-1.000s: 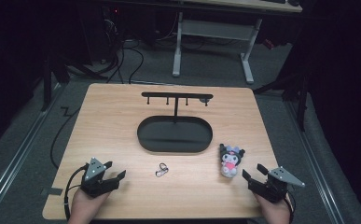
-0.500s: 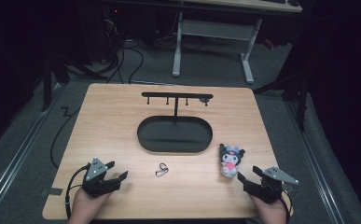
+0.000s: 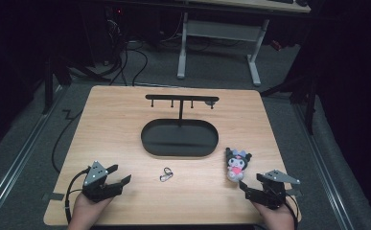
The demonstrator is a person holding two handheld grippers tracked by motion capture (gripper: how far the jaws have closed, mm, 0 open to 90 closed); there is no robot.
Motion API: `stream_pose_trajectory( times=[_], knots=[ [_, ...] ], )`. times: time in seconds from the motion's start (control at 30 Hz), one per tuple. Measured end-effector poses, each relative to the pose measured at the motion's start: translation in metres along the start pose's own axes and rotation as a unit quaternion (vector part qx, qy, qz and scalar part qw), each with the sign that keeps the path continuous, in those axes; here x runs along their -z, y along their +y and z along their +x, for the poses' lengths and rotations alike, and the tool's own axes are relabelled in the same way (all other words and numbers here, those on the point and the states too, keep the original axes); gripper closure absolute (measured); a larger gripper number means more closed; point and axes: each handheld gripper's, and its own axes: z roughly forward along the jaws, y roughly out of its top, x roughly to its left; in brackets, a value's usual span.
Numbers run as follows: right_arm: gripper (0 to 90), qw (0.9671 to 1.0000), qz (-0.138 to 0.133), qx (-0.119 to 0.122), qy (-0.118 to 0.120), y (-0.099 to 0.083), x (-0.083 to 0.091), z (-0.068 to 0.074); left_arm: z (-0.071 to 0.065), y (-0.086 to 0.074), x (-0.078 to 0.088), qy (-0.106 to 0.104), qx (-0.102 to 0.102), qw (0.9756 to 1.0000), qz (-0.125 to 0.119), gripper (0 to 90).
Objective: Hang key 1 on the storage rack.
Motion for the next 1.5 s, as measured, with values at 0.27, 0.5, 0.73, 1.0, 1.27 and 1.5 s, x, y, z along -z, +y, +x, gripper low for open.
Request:
stream_pose_trajectory(
  times=[0.27, 0.5, 0.73, 1.0, 1.27, 1.5],
  knots=[
    [21.8, 0.999, 0.045, 0.003, 0.005, 0.009, -0.005, 0.008, 0.0, 0.0, -0.006, -0.006, 0.0, 1.0, 0.004, 33.3],
    [21.1, 0.995, 0.099, 0.004, 0.014, 0.018, -0.009, 0.012, 0.0, 0.0, -0.006, -0.007, 0.0, 1.0, 0.003, 33.4],
    [24.9, 0.9907, 0.134, 0.023, 0.006, 0.024, -0.011, 0.017, -0.001, 0.0, -0.006, -0.01, 0.0, 0.9999, 0.003, 33.4],
    [37.3, 0.9803, 0.196, 0.008, 0.02, 0.029, -0.014, 0.016, -0.001, -0.001, -0.007, -0.013, 0.0, 0.9999, 0.007, 33.7],
    [57.2, 0.965, 0.257, 0.048, 0.023, 0.04, -0.019, 0.028, -0.003, -0.002, -0.009, -0.015, -0.004, 0.9998, 0.013, 33.8],
    [90.0, 0.96, 0.268, 0.077, 0.018, 0.053, -0.028, 0.04, -0.003, -0.002, -0.008, -0.017, -0.006, 0.9997, 0.014, 34.0]
  ],
)
